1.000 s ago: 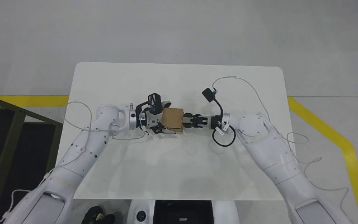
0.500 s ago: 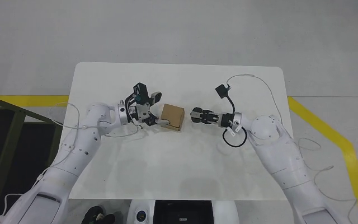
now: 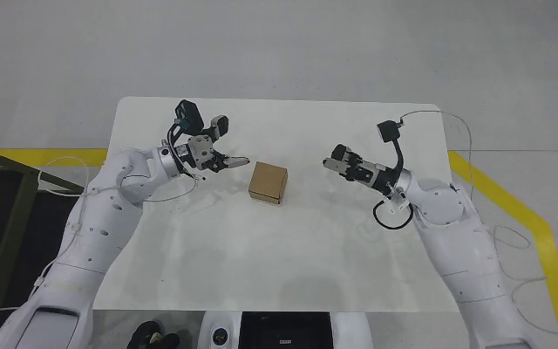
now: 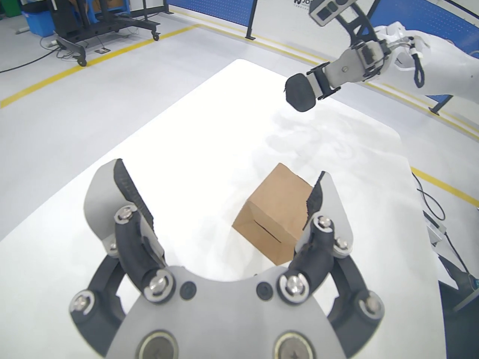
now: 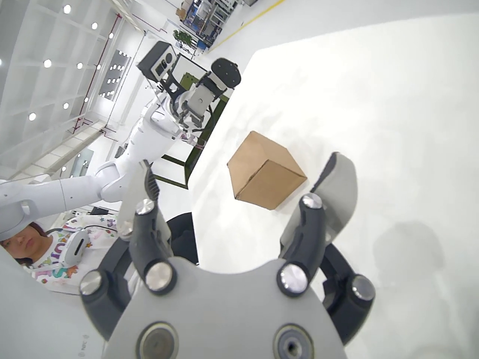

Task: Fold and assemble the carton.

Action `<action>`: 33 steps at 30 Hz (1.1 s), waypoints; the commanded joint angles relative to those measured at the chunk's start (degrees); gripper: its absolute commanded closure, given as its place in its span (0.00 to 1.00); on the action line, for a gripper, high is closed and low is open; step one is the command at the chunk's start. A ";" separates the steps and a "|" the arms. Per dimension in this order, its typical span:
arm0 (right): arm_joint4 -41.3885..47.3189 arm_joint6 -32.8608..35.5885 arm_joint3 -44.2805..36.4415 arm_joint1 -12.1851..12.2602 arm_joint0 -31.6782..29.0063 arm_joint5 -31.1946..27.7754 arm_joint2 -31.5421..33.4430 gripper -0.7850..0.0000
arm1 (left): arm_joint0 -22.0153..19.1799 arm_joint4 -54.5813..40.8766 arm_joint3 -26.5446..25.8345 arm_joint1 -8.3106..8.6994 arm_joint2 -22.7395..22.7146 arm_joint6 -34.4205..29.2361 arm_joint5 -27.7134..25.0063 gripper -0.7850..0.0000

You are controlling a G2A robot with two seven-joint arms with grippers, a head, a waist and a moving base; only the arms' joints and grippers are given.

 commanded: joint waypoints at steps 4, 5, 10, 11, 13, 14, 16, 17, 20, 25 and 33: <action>-6.80 -5.25 0.79 0.68 0.07 -8.45 4.00 0.00 | -0.80 -2.44 0.90 0.15 -1.72 -2.10 3.15 0.00; -8.62 -6.69 0.77 0.84 -0.04 -9.40 5.08 0.00 | -1.04 -2.77 1.08 0.19 -2.08 -2.54 3.63 0.00; -19.20 -12.70 -0.78 1.77 -1.41 -10.79 10.81 0.00 | -2.85 -3.22 2.29 0.49 -4.21 -4.42 5.77 0.00; -21.34 -13.22 -1.40 1.96 -1.71 -10.70 11.67 0.00 | -3.23 -3.45 2.63 0.53 -4.55 -4.70 6.03 0.00; -24.83 -14.27 -2.69 2.32 -2.27 -10.30 13.43 0.00 | -3.96 -3.85 3.39 0.64 -5.18 -5.48 6.25 0.00; -26.64 -14.77 -3.46 2.51 -2.52 -10.10 14.37 0.00 | -4.30 -3.71 3.74 0.71 -5.55 -5.80 6.44 0.00; -30.37 -16.17 -5.04 2.87 -3.10 -9.40 16.39 0.00 | -4.76 -2.94 4.38 0.88 -6.28 -6.01 7.05 0.00; -32.66 -16.94 -5.83 3.05 -3.39 -8.71 17.46 0.00 | -4.84 -2.55 4.71 0.94 -6.62 -5.86 7.47 0.00; -38.01 -20.37 -7.95 3.34 -4.68 -7.03 19.56 0.00 | -5.01 -3.09 5.87 1.03 -7.54 -5.44 8.74 0.00; -43.37 -22.62 -9.64 3.68 -5.44 -6.40 20.23 0.00 | -5.17 -4.00 6.31 1.15 -9.02 -4.39 10.63 0.00; -44.80 -23.32 -9.71 3.77 -5.33 -5.88 19.85 0.00 | -5.40 -2.82 5.87 1.30 -10.13 -2.88 11.84 0.00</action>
